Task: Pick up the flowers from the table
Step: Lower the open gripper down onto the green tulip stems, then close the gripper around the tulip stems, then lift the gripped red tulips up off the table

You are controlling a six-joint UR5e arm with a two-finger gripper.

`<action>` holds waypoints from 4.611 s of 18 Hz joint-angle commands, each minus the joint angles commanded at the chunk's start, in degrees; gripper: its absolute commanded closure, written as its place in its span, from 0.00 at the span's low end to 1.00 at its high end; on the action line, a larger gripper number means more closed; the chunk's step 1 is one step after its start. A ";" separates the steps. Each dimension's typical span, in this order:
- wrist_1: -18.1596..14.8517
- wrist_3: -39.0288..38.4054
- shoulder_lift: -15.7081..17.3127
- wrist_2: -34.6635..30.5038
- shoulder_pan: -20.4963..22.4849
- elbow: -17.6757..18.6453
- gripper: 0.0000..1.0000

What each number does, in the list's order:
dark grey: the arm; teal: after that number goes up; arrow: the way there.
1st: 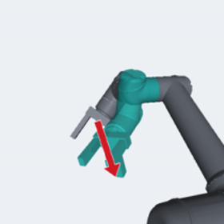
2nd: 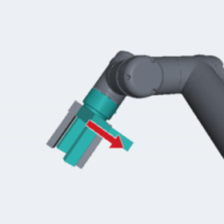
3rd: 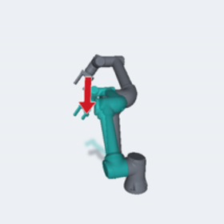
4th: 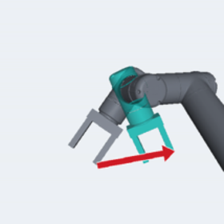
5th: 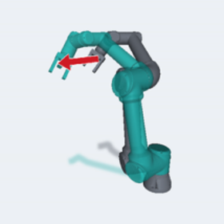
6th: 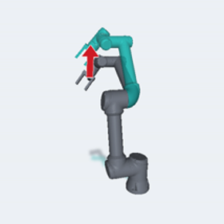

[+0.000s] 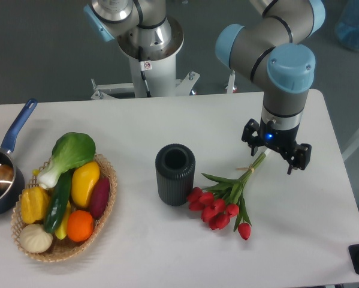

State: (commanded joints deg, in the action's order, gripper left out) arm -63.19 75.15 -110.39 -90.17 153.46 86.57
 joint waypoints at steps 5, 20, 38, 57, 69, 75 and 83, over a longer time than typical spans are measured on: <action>0.17 -0.18 -0.09 3.77 0.18 1.49 0.00; 8.79 -0.70 -0.61 3.95 -0.70 11.43 0.00; 12.83 -0.09 -10.81 3.87 -3.43 10.46 0.00; 13.45 -6.15 -6.95 3.60 -3.25 9.32 0.83; 12.66 -6.77 -5.80 3.25 -2.29 -2.62 0.92; 8.09 -6.07 -5.45 0.72 -2.20 -5.80 0.91; 0.62 -5.80 -3.69 -3.87 -2.29 -8.96 0.91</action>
State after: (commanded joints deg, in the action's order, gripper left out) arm -62.58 69.34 -114.08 -94.04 151.17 77.61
